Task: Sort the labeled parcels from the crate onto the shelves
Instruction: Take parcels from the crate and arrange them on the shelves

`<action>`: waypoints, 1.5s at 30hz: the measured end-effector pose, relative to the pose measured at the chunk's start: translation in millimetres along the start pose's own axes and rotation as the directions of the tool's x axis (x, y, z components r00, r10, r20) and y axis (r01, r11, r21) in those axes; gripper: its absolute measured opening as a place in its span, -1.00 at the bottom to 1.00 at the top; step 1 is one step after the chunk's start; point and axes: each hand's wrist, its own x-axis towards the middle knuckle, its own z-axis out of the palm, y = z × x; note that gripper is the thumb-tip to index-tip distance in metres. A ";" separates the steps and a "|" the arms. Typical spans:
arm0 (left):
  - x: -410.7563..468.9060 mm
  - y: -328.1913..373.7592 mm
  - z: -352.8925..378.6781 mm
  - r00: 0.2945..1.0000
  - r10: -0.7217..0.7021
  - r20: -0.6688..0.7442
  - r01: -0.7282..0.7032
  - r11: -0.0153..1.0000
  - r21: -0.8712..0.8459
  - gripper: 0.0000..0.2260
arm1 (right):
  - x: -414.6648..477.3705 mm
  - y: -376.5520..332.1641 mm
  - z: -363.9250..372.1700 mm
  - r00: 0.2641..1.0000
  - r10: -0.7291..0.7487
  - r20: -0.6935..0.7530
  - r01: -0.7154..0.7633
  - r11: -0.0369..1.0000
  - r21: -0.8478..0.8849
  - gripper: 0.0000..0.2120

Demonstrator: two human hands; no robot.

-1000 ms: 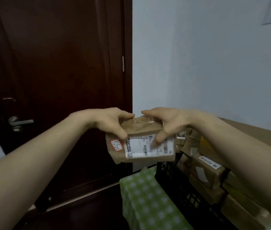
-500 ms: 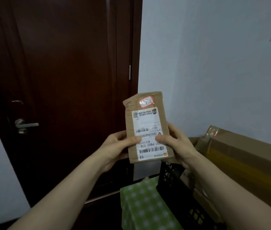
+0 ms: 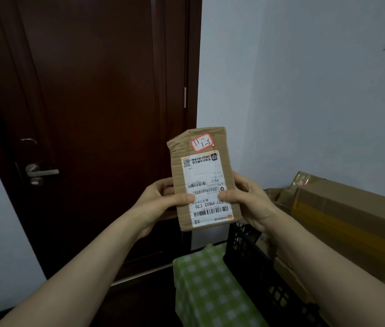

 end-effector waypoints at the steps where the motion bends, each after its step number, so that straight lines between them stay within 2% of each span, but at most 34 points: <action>1: -0.1 0.2 -2.1 0.999 -0.029 0.020 0.029 1.000 0.007 -0.56 | 0.1 -0.9 1.3 1.000 0.011 -0.008 -0.011 1.000 -0.018 -0.37; 3: -0.1 0.6 -6.5 0.995 -0.095 0.037 0.093 0.995 0.048 -0.20 | 1.9 -3.2 2.0 0.997 0.052 -0.050 -0.056 0.996 -0.068 -0.43; 5: 0.9 3.0 -11.2 0.995 -0.069 -0.077 0.081 0.980 0.179 0.19 | 3.4 -7.8 2.7 0.987 0.107 -0.123 -0.129 0.974 -0.184 -0.41; 6: 1.7 7.1 -13.1 0.990 0.008 -0.141 0.035 0.954 0.299 0.27 | 3.2 -11.8 3.7 0.979 0.120 -0.166 -0.168 0.935 -0.313 -0.35; 7: 0.7 13.7 -13.6 0.978 0.109 -0.177 -0.015 0.887 0.462 0.26 | 3.5 -16.2 3.8 0.973 0.112 -0.201 -0.200 0.844 -0.498 -0.30; 8: -0.6 20.3 -13.5 0.962 0.229 -0.150 -0.077 0.754 0.652 0.20 | 3.9 -21.7 5.3 0.975 0.091 -0.203 -0.209 0.690 -0.693 -0.26; 9: -1.1 27.5 -12.8 0.949 0.311 -0.049 -0.135 0.541 0.830 0.13 | 5.3 -26.2 7.3 0.984 0.073 -0.166 -0.180 0.496 -0.849 -0.22; 10: 0.9 33.5 -11.5 0.951 0.293 0.094 -0.183 0.295 0.938 0.07 | 7.1 -29.5 10.7 0.992 0.064 -0.111 -0.126 0.322 -0.938 -0.17; 11: 2.2 38.2 -8.5 0.960 0.185 0.211 -0.229 0.083 0.970 0.03 | 8.0 -33.3 16.2 0.996 0.067 -0.052 -0.064 0.200 -0.978 -0.14; 12: 4.7 38.6 -5.5 0.961 0.038 0.272 -0.270 -0.051 0.961 0.01 | 9.2 -36.6 22.3 0.997 0.078 0.003 -0.007 0.133 -0.991 -0.15; 13: 6.3 37.7 -2.8 0.954 -0.098 0.283 -0.292 -0.101 0.951 0.02 | 9.2 -40.4 29.1 0.994 0.099 0.055 0.045 0.104 -0.994 -0.17; 14: 7.7 36.6 -1.1 0.945 -0.177 0.275 -0.295 -0.098 0.951 0.03 | 8.9 -43.7 35.0 0.988 0.115 0.100 0.091 0.080 -0.993 -0.19; 15: 8.7 36.3 -1.3 0.943 -0.195 0.268 -0.286 -0.074 0.955 0.04 | 9.0 -46.1 38.7 0.984 0.119 0.134 0.130 0.039 -0.991 -0.19; 17: 7.3 38.0 -5.0 0.959 -0.134 0.248 -0.252 -0.016 0.968 0.03 | 7.4 -48.1 41.6 0.981 0.075 0.178 0.182 -0.052 -0.982 -0.12; 18: 5.9 37.6 -9.1 0.972 -0.094 0.213 -0.210 0.042 0.977 0.01 | 5.7 -47.5 41.1 0.984 0.005 0.177 0.177 -0.049 -0.983 -0.07; 19: 4.2 36.3 -15.3 0.986 -0.060 0.154 -0.143 0.162 0.976 -0.02 | 3.8 -45.5 39.1 0.984 -0.112 0.139 0.143 0.028 -0.989 -0.04; 20: 2.7 32.4 -22.9 0.996 -0.045 0.082 -0.061 0.349 0.935 -0.08 | 1.2 -43.1 36.8 0.967 -0.251 0.042 0.092 0.188 -0.978 -0.03; 21: -1.8 28.1 -29.4 0.998 -0.052 0.027 0.007 0.553 0.833 -0.17 | -0.9 -40.0 33.6 0.930 -0.352 -0.104 0.051 0.405 -0.913 -0.04; 22: -6.1 22.5 -34.6 0.997 -0.075 0.006 0.050 0.728 0.683 -0.28 | -2.7 -36.5 31.1 0.895 -0.366 -0.256 0.022 0.608 -0.794 -0.05; 23: -10.1 16.3 -37.4 0.995 -0.095 0.007 0.078 0.855 0.512 -0.38 | -4.0 -31.4 28.7 0.885 -0.287 -0.366 -0.023 0.758 -0.651 -0.05; 25: -17.2 5.8 -36.2 0.993 -0.114 0.001 0.111 0.967 0.229 -0.65 | -6.9 -17.0 28.1 0.915 -0.025 -0.403 -0.136 0.920 -0.368 -0.07; 27: -21.1 1.3 -30.9 0.994 -0.108 0.004 0.108 0.991 0.079 -0.75 | -8.8 -2.3 31.4 0.949 0.154 -0.277 -0.193 0.974 -0.121 -0.19; 28: -21.4 -0.1 -29.6 0.995 -0.095 0.007 0.094 0.994 0.050 -0.76 | -9.3 2.4 33.9 0.962 0.180 -0.205 -0.195 0.979 -0.054 -0.29; 30: -22.8 0.3 -30.5 0.997 -0.074 0.009 0.074 0.997 0.014 -0.68 | -9.4 5.2 38.5 0.982 0.155 -0.111 -0.163 0.984 -0.066 -0.50; 32: -24.0 0.4 -34.6 0.998 -0.063 0.007 0.063 0.998 -0.005 -0.60 | -9.2 4.4 41.8 0.990 0.111 -0.091 -0.118 0.989 -0.084 -0.58; 39: -26.1 -1.8 -45.8 1.000 -0.028 -0.002 0.028 1.000 0.003 -0.45 | -10.8 -0.8 52.5 0.991 0.037 -0.126 -0.056 0.987 -0.152 -0.64; 45: -36.0 -0.6 -65.1 0.998 -0.042 -0.051 0.043 0.999 0.016 -0.28 | -2.7 7.1 69.2 0.997 0.024 -0.078 -0.035 0.989 -0.145 -0.68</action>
